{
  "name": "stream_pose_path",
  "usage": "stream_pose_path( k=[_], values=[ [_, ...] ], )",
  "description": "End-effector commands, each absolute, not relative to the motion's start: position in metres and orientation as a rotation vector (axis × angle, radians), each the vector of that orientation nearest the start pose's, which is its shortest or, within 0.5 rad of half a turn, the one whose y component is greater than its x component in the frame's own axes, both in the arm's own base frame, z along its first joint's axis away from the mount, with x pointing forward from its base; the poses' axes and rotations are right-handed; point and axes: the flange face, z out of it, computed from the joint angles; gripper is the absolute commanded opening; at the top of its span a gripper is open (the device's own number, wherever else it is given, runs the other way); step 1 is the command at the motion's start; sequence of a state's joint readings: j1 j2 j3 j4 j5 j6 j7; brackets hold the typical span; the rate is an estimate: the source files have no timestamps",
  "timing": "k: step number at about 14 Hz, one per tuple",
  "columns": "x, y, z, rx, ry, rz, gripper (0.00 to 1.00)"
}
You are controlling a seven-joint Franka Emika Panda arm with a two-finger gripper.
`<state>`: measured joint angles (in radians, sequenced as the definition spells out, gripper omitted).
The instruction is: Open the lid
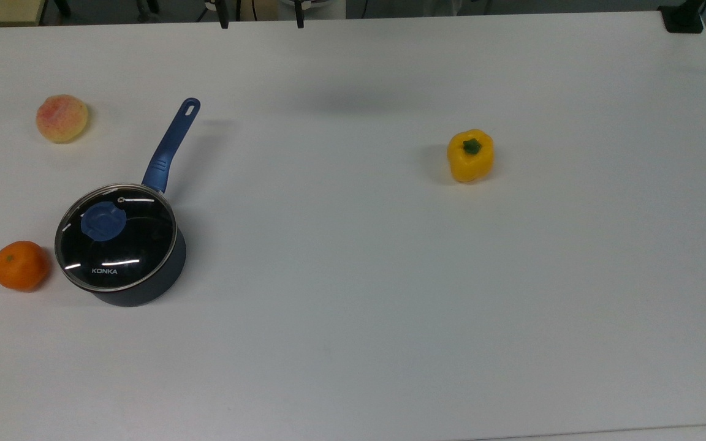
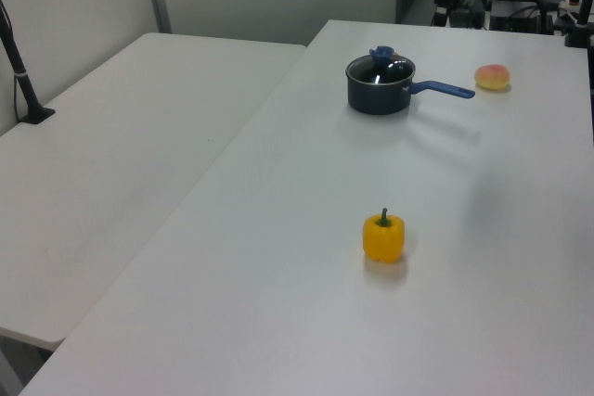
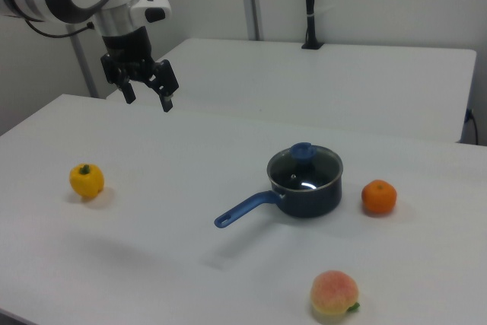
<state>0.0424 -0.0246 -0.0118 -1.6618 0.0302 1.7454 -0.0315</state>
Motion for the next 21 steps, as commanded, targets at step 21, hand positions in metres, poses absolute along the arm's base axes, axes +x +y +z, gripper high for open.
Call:
stream_pose_path(
  k=[21],
  values=[
    [0.598, -0.035, 0.597, -3.086, 0.459, -0.372, 1.00]
  ],
)
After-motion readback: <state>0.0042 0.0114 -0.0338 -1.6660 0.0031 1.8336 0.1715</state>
